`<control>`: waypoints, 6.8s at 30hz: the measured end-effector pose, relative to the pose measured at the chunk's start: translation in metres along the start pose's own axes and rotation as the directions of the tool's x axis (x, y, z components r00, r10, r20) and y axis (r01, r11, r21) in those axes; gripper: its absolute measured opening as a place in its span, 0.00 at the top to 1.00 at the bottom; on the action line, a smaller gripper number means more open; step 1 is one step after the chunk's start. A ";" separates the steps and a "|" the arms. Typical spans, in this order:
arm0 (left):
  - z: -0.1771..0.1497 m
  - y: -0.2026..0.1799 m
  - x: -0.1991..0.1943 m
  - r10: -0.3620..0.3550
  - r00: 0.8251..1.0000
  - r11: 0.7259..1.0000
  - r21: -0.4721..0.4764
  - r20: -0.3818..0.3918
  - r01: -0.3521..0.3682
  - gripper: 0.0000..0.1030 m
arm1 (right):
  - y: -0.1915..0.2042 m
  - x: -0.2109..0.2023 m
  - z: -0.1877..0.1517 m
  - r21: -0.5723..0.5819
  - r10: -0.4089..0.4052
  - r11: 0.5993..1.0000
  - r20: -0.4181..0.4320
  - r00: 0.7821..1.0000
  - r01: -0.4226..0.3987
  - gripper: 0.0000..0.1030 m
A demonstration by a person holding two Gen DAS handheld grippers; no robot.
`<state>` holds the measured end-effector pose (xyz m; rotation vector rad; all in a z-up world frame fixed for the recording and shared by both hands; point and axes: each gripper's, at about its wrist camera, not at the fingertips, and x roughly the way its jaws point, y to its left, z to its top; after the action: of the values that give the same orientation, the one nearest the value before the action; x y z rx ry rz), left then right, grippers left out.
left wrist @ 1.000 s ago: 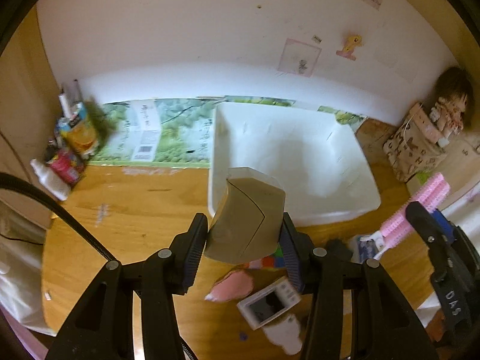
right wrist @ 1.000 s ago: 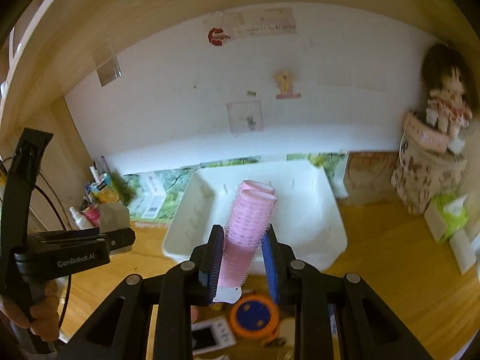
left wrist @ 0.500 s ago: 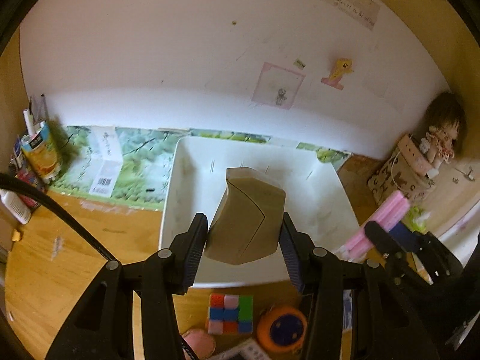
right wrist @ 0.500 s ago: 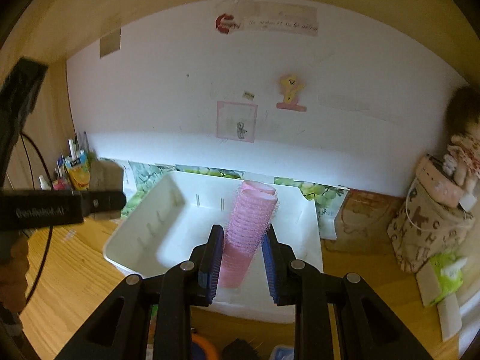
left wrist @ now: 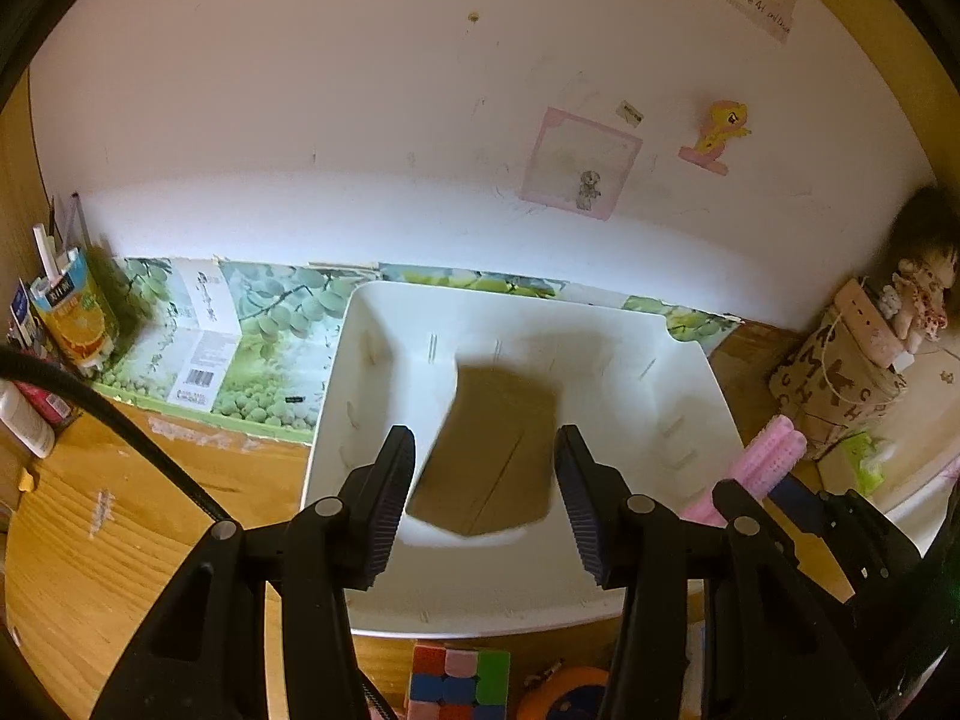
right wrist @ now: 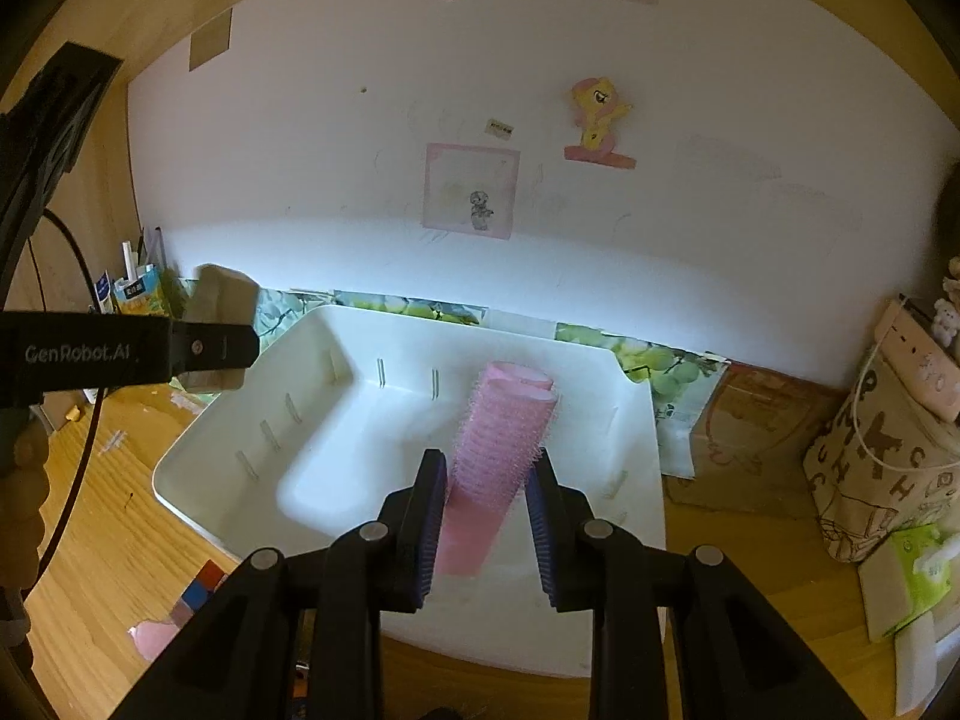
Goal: Organize rigid objects
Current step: 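Lower pink hair roller into white bin and open right tool, then withdraw both tools from the bin back over the table items, then grasp white plastic piece with left tool while right tool grasps green-gold bottle, then carry white piece into bin and open left tool while right carries green bottle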
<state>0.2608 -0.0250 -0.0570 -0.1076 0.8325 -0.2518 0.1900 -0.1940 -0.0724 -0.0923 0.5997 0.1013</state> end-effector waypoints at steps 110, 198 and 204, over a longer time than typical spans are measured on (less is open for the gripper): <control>-0.225 0.030 -0.044 -0.023 0.793 0.929 -0.305 -0.609 -0.208 0.11 | 0.071 -0.097 -0.187 -0.066 0.332 0.929 -0.287 0.899 -0.364 0.20; -0.128 0.039 -0.100 0.356 0.823 0.867 -0.171 -0.442 -0.467 0.40 | 0.075 -0.094 -0.070 -0.399 0.464 0.783 -0.140 0.875 -0.478 0.58; -0.088 0.034 -0.106 0.407 0.849 0.871 -0.139 -0.336 -0.472 0.40 | 0.072 -0.097 -0.048 -0.409 0.456 0.799 -0.065 0.888 -0.441 0.58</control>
<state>0.1329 0.0356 -0.0461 -0.0797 1.1597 0.2715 0.0749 -0.1351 -0.0612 -0.3608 0.5453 0.6978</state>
